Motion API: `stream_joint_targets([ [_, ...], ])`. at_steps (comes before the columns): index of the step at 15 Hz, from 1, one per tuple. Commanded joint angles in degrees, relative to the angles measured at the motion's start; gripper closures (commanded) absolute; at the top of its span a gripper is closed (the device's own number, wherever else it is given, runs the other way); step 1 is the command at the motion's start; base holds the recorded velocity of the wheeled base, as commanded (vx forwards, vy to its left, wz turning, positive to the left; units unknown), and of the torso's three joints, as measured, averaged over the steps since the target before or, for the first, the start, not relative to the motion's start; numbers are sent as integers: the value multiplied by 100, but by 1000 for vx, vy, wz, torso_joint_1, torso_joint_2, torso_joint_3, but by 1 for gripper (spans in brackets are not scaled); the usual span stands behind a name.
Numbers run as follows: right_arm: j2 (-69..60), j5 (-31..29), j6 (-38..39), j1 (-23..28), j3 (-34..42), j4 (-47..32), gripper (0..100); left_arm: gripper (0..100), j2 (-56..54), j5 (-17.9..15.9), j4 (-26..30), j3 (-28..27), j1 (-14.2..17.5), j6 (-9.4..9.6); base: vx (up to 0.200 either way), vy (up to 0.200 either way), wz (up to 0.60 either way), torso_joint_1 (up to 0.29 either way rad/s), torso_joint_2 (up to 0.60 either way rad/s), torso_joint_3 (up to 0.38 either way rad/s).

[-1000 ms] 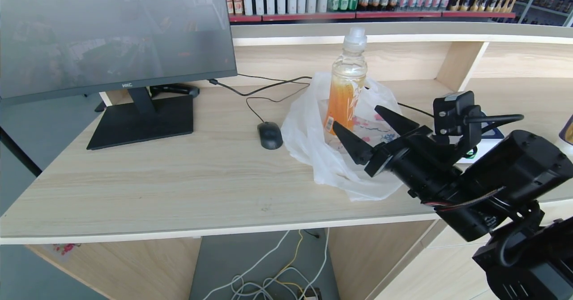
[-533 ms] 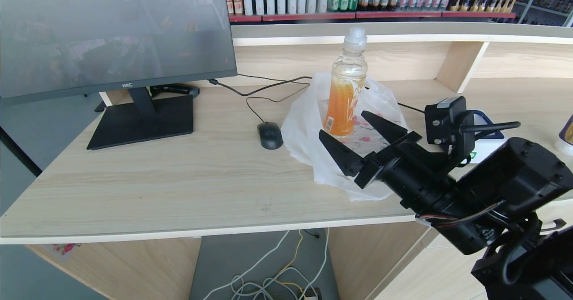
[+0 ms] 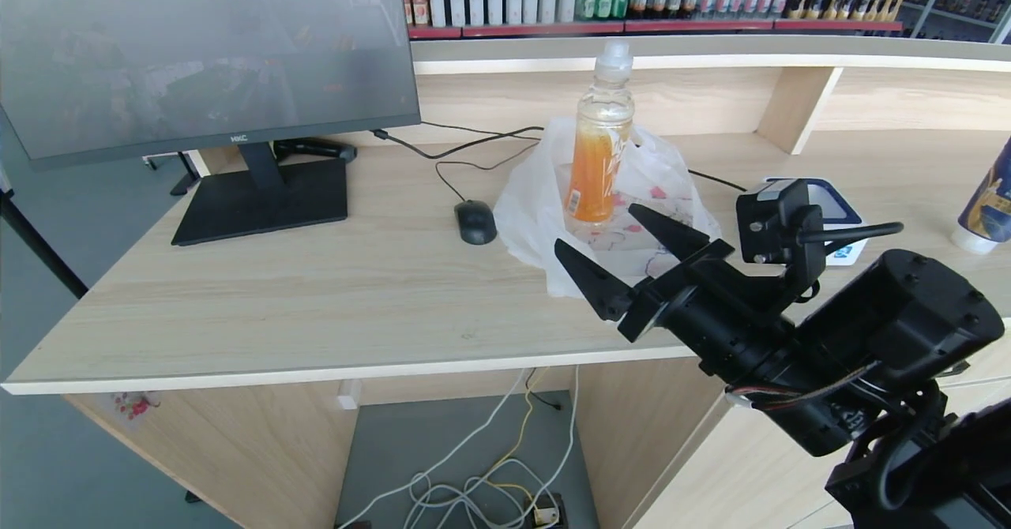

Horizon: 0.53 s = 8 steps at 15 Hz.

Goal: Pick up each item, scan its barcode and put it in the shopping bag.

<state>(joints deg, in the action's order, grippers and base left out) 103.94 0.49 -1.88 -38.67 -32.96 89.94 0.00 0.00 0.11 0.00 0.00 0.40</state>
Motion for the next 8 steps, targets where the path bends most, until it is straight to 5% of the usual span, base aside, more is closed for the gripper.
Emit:
stream_joint_targets([
  [1, -84, 4, -6, 8, 106, 6, 0, 0, 0, 0, -2, 0, 9, -23, 0, -200, 0, 2, 2, 7],
  [8, -673, 4, -6, 342, 748, 6, 0, 0, 0, 0, -2, 0, 9, -93, 0, -200, 0, 2, 5, 2],
])
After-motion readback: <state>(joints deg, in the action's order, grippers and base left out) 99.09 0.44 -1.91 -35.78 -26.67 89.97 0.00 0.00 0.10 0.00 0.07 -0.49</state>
